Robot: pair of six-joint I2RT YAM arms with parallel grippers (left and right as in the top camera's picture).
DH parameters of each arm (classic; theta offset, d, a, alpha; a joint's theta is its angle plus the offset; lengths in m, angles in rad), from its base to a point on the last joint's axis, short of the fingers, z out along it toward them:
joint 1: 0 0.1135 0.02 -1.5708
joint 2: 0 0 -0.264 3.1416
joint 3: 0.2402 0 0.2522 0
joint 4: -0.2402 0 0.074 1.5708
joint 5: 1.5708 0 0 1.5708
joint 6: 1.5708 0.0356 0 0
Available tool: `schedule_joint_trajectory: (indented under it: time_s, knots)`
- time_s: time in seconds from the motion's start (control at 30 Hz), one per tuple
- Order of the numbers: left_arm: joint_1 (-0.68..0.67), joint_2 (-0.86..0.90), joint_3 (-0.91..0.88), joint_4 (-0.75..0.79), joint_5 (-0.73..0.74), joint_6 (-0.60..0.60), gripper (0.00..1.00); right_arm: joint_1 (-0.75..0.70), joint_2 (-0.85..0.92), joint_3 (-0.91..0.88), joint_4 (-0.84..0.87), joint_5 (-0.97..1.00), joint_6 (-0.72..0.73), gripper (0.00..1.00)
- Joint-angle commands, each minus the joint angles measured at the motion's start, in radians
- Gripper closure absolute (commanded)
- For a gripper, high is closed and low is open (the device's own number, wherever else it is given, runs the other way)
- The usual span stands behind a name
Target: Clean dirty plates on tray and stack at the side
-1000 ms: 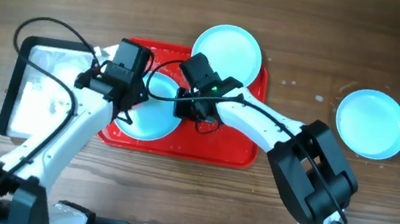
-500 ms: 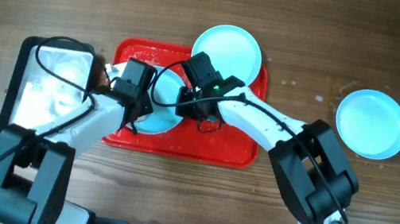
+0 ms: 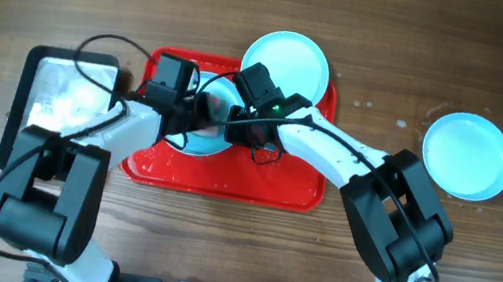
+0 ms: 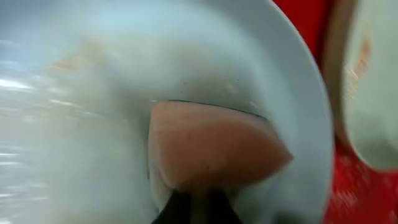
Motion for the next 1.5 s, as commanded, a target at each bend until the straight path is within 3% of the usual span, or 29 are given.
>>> schedule_joint_trajectory:
  time_s: [0.0, 0.13, 0.33, 0.43, 0.53, 0.6, 0.7, 0.83, 0.93, 1.13, 1.27, 1.47]
  knots:
    - [-0.036, 0.128, -0.095, -0.094, 0.288, 0.095, 0.96, 0.021, 0.026, -0.008, -0.003, -0.035, -0.041, 0.96]
    - [0.014, 0.128, -0.095, -0.219, -0.061, -0.166, 0.96, 0.021, 0.026, -0.008, -0.005, -0.038, -0.042, 0.96]
    - [0.073, 0.127, 0.047, -0.259, -0.368, -0.196, 0.96, 0.021, 0.026, -0.008, -0.005, -0.038, -0.042, 0.96]
    - [0.073, 0.127, 0.096, -0.253, -0.454, -0.201, 0.96, 0.021, 0.026, -0.008, -0.005, -0.038, -0.042, 0.96]
    - [0.074, 0.127, 0.097, -0.295, -0.398, -0.279, 0.96, 0.021, 0.026, -0.008, -0.004, -0.037, -0.042, 0.96]
    - [0.084, 0.127, 0.108, -0.405, -0.363, -0.344, 0.96, 0.021, 0.026, -0.008, -0.005, -0.038, -0.042, 0.96]
    - [0.163, 0.127, 0.150, -0.604, -0.263, -0.341, 0.96, 0.021, 0.026, -0.008, -0.005, -0.038, -0.046, 0.96]
    - [0.284, 0.127, 0.170, -0.715, -0.003, -0.082, 0.96, 0.021, 0.026, -0.008, -0.005, -0.038, -0.046, 0.96]
    - [0.304, 0.127, 0.170, -0.797, 0.021, 0.037, 0.96, 0.021, 0.026, -0.008, -0.003, -0.038, -0.045, 0.96]
    - [0.266, 0.129, 0.168, -0.597, -0.016, 0.010, 0.96, 0.021, 0.026, -0.008, -0.002, -0.038, -0.045, 0.96]
    - [0.132, 0.129, 0.168, -0.450, -0.197, -0.092, 0.96, 0.021, 0.026, -0.008, -0.002, -0.038, -0.046, 0.96]
    - [-0.073, 0.129, 0.168, -0.312, -0.216, -0.079, 0.96, 0.021, 0.026, -0.008, -0.003, -0.038, -0.046, 0.96]
